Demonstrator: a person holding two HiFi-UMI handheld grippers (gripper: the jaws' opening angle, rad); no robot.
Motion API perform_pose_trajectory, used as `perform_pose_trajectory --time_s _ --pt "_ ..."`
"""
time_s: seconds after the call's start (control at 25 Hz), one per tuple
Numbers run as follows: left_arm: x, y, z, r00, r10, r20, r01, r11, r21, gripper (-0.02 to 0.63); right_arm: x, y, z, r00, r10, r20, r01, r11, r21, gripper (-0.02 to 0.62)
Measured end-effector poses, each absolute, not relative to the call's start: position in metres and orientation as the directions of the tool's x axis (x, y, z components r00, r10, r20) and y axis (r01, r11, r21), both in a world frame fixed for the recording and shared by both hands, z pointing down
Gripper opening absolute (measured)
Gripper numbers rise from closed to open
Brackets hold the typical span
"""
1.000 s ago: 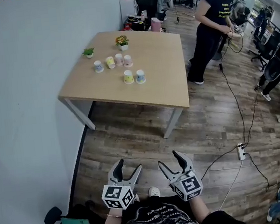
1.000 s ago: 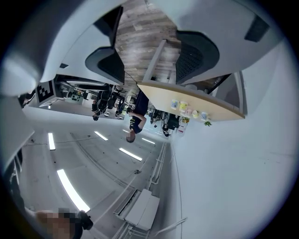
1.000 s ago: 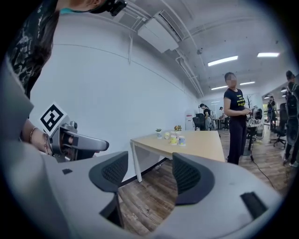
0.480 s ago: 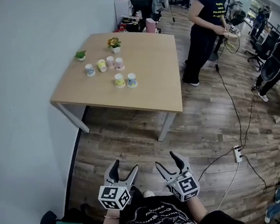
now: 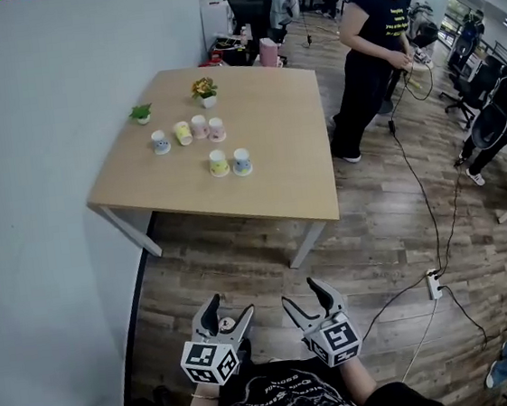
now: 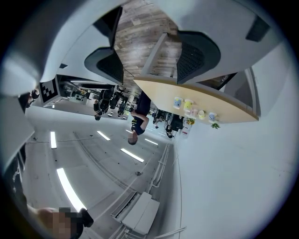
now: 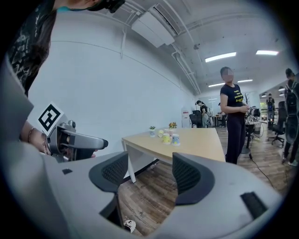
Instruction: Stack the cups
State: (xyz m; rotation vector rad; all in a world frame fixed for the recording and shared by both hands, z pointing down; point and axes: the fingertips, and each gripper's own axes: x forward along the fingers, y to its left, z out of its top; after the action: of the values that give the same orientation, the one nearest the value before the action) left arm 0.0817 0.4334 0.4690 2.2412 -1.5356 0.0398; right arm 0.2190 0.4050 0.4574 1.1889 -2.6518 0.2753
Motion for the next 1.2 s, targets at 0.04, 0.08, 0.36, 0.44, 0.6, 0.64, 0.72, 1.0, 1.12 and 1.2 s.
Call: perform_pose_trajectory --time_s 0.04,0.08,0.36,0.44,0.6,0.64,0.72,1.0,1.12,1.2 --pt "0.076 0.425 0.468 0.393 -0.884 0.255 -0.897 -0.308 0.316 0.367 0.212 0.398 0.457 -0.645 -0.713 0.276 -0.754 0.652 -0.08 0.308" --pt "0.07 0.417 0.467 0.395 -0.883 0.254 -0.898 -0.313 0.309 0.367 0.206 0.39 0.456 -0.643 -0.715 0.275 -0.756 0.649 -0.08 0.308" --pt "0.011 0.36 0.467 0.397 -0.877 0.272 -0.902 -0.318 0.292 0.367 0.158 0.341 0.452 -0.608 -0.743 0.279 -0.786 0.615 -0.073 0.308" --pt "-0.004 0.347 0.468 0.396 -0.874 0.282 -0.905 -0.318 0.282 0.367 0.147 0.331 0.453 -0.595 -0.752 0.284 -0.795 0.602 -0.074 0.308" --pt "-0.028 0.32 0.47 0.41 -0.862 0.298 -0.903 -0.338 0.266 0.367 0.124 0.309 0.455 -0.574 -0.765 0.292 -0.812 0.579 -0.078 0.308" --pt "-0.033 0.313 0.471 0.416 -0.858 0.3 -0.901 -0.344 0.265 0.367 0.119 0.303 0.456 -0.568 -0.77 0.292 -0.816 0.572 -0.079 0.308" --pt "-0.042 0.3 0.472 0.433 -0.849 0.304 -0.894 -0.361 0.266 0.367 0.108 0.291 0.456 -0.554 -0.78 0.29 -0.826 0.557 -0.081 0.308" --pt "-0.069 0.273 0.471 0.512 -0.813 0.278 -0.844 -0.415 0.34 0.367 0.082 0.266 0.452 -0.525 -0.804 0.28 -0.847 0.525 -0.082 0.308" --pt "-0.078 0.262 0.478 0.491 -0.82 0.295 -0.858 -0.397 0.325 0.367 0.079 0.259 0.451 -0.514 -0.809 0.284 -0.854 0.515 -0.078 0.308" --pt "-0.08 0.252 0.481 0.491 -0.82 0.295 -0.859 -0.399 0.321 0.367 0.079 0.249 0.455 -0.506 -0.812 0.289 -0.859 0.506 -0.081 0.308"
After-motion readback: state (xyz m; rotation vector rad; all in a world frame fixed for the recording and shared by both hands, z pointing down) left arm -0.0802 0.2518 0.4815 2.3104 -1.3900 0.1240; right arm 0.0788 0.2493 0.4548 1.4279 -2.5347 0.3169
